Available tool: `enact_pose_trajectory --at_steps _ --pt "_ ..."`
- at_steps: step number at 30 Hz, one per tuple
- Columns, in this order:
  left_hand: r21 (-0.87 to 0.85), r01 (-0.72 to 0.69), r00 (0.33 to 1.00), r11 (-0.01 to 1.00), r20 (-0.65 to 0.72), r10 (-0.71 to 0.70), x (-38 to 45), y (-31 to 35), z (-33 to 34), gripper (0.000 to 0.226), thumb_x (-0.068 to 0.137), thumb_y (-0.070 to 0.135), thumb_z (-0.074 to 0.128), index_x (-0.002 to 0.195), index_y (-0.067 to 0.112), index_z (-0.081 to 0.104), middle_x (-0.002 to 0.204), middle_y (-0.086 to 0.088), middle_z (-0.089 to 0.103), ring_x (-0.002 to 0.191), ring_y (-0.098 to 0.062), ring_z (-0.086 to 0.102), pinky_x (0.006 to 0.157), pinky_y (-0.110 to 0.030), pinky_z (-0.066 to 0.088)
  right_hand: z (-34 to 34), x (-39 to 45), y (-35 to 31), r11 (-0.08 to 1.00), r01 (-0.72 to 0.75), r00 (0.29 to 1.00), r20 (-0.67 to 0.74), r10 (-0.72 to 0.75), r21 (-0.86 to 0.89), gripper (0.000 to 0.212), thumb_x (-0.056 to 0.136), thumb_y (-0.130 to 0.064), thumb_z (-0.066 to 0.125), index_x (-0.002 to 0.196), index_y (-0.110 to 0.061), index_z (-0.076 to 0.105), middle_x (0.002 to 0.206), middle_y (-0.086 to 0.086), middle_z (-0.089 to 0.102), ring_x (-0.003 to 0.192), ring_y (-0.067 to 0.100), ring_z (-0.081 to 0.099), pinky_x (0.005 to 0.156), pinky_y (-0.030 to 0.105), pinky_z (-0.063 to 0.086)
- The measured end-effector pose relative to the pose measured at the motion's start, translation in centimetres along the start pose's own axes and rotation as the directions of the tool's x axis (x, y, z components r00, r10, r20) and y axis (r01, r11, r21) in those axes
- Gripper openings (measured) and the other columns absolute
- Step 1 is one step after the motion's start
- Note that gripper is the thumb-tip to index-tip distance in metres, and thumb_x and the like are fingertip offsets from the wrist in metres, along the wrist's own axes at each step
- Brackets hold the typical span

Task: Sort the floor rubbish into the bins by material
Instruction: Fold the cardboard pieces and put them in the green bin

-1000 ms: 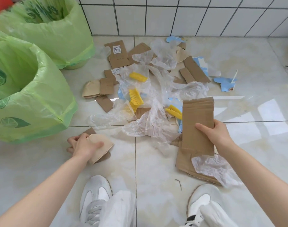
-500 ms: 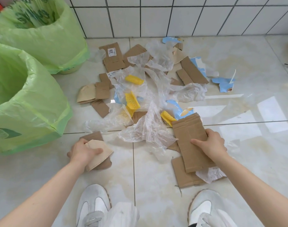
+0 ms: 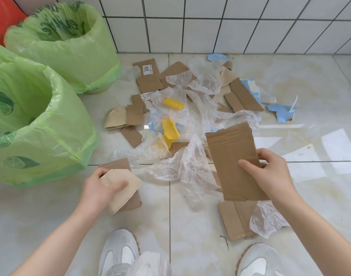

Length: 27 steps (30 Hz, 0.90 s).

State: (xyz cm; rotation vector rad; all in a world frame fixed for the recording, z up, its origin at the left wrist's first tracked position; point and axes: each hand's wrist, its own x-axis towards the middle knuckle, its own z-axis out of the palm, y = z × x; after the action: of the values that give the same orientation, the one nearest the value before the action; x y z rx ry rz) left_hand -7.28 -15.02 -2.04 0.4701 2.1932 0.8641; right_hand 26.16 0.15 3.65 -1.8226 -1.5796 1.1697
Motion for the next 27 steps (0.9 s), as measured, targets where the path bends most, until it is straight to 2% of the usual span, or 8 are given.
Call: enact_pose_trajectory --at_steps 6,10,13,15,18,20,24,27 --pt "-0.1 -0.061 0.998 0.993 -0.016 0.06 1.3 2.7 -0.4 0.05 0.067 0.013 0.085 0.103 0.02 0.051 0.098 0.0 0.061 0.083 -0.019 0.057 0.064 -0.032 0.045 2.4 0.6 -3.6 0.996 0.084 0.989 0.122 -0.087 0.031 0.009 0.08 -0.017 0.072 0.083 -0.022 0.065 0.085 -0.006 0.069 0.083 0.016 0.065 0.062 0.028 0.049" --pt "-0.161 -0.081 0.997 0.984 -0.022 0.079 3.8 4.6 -0.2 0.063 0.067 0.013 0.085 0.114 0.031 0.046 0.105 -0.003 0.062 0.089 -0.02 0.061 0.074 -0.036 0.051 5.0 1.8 -6.1 0.996 0.083 0.976 0.199 -0.09 0.04 0.011 0.08 -0.021 0.072 0.09 -0.022 0.067 0.091 -0.003 0.07 0.082 0.016 0.067 0.073 0.035 0.054" --pt "-0.205 -0.03 0.999 0.978 -0.047 0.02 6.2 5.8 0.2 0.088 0.066 0.014 0.085 0.134 0.034 0.033 0.111 -0.004 0.059 0.095 -0.022 0.06 0.083 -0.038 0.051 7.7 3.2 -8.2 0.992 0.027 0.959 0.277 -0.061 0.126 0.014 0.082 -0.021 0.071 0.094 -0.018 0.066 0.094 -0.001 0.07 0.084 0.016 0.068 0.072 0.031 0.052" --pt "-0.31 0.084 0.995 0.947 -0.033 -0.099 8.5 6.4 0.5 0.096 0.065 0.009 0.086 0.142 0.026 0.03 0.116 -0.005 0.058 0.097 -0.024 0.062 0.085 -0.042 0.053 10.2 4.6 -9.6 0.983 -0.041 0.937 0.349 -0.025 0.179 0.013 0.081 -0.02 0.072 0.093 -0.019 0.067 0.094 0.0 0.072 0.086 0.017 0.068 0.077 0.034 0.053" --pt "-0.459 0.261 0.965 0.849 0.125 -0.229 11.1 7.0 1.2 0.057 0.071 -0.001 0.078 0.123 0.004 0.055 0.113 -0.014 0.066 0.081 -0.022 0.065 0.067 -0.033 0.054 13.8 7.1 -11.6 0.955 -0.148 0.9 0.435 0.023 0.256 0.011 0.081 -0.015 0.071 0.091 -0.018 0.067 0.096 0.007 0.072 0.088 0.023 0.068 0.083 0.04 0.053" --pt "-0.449 0.264 0.964 0.854 0.139 -0.225 11.0 7.0 2.1 0.043 0.073 -0.003 0.077 0.111 0.004 0.059 0.108 -0.016 0.067 0.083 -0.025 0.066 0.074 -0.036 0.055 14.8 8.1 -12.6 0.92 -0.22 0.884 0.464 0.048 0.324 0.012 0.084 -0.012 0.068 0.096 -0.013 0.066 0.099 0.01 0.07 0.087 0.023 0.067 0.085 0.041 0.053" --pt "-0.394 0.241 0.97 0.887 0.067 -0.234 12.8 7.4 4.1 0.039 0.068 0.009 0.08 0.103 0.01 0.063 0.105 -0.013 0.069 0.094 -0.028 0.066 0.091 -0.046 0.053 18.0 11.5 -14.8 0.841 -0.316 0.879 0.469 0.085 0.439 0.019 0.086 -0.009 0.066 0.104 -0.005 0.062 0.092 0.008 0.069 0.079 0.02 0.065 0.079 0.036 0.054" --pt "-0.181 0.182 0.981 0.966 -0.035 -0.192 13.9 7.8 5.5 0.05 0.058 0.034 0.072 0.103 0.015 0.065 0.119 -0.01 0.06 0.104 -0.028 0.061 0.097 -0.042 0.049 21.1 13.8 -16.5 0.842 -0.323 0.878 0.47 0.095 0.433 0.013 0.086 -0.009 0.066 0.099 -0.008 0.062 0.084 0.007 0.066 0.07 0.018 0.061 0.065 0.029 0.052"
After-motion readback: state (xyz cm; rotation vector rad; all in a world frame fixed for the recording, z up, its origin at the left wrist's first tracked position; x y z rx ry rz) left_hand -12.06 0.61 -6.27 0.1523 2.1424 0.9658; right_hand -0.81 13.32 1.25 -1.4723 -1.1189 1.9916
